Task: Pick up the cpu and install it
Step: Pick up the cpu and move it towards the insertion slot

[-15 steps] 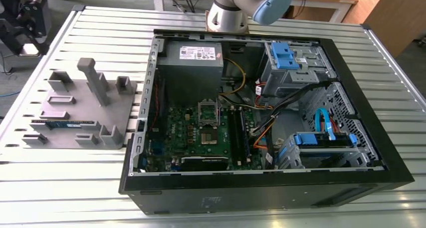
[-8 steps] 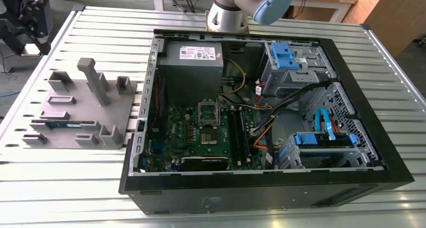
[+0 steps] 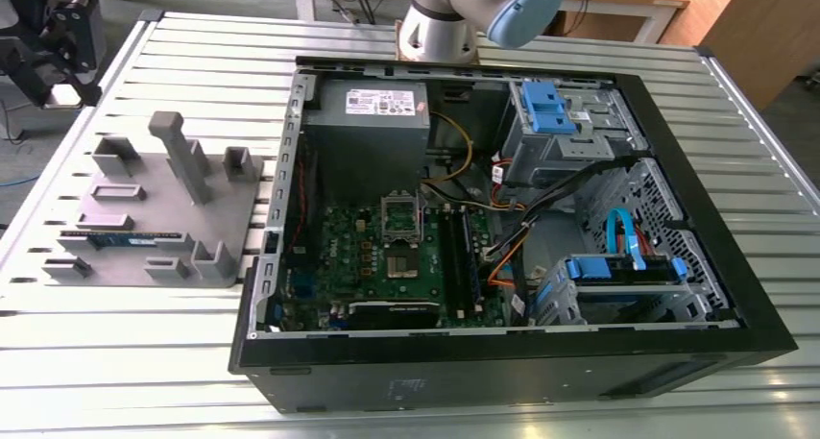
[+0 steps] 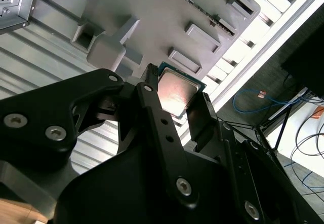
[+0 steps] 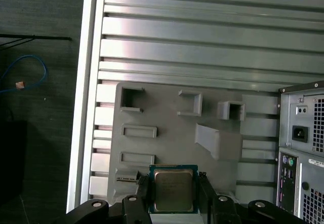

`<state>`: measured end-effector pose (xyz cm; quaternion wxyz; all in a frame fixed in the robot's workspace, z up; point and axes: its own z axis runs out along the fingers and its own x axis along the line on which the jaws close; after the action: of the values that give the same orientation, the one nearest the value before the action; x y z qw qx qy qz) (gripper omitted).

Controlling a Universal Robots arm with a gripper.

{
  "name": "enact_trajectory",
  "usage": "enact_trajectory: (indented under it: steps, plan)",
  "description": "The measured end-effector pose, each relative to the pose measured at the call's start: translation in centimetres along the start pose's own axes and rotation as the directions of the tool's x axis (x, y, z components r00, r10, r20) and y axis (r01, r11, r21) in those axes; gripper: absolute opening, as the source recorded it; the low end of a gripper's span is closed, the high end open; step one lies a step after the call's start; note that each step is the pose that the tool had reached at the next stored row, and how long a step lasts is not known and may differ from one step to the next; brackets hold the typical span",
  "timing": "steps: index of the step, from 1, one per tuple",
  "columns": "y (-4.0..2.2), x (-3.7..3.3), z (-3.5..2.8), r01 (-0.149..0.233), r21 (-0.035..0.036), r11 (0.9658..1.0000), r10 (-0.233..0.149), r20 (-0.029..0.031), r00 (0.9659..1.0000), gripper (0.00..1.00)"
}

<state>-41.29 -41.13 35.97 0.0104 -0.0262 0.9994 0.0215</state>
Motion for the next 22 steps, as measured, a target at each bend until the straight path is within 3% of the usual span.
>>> enact_trajectory:
  steps: [22]
  plan:
    - [-0.05, -0.87, 0.02, 0.0, 0.0, 1.0, 0.0, -0.0001, 1.0, 0.47]
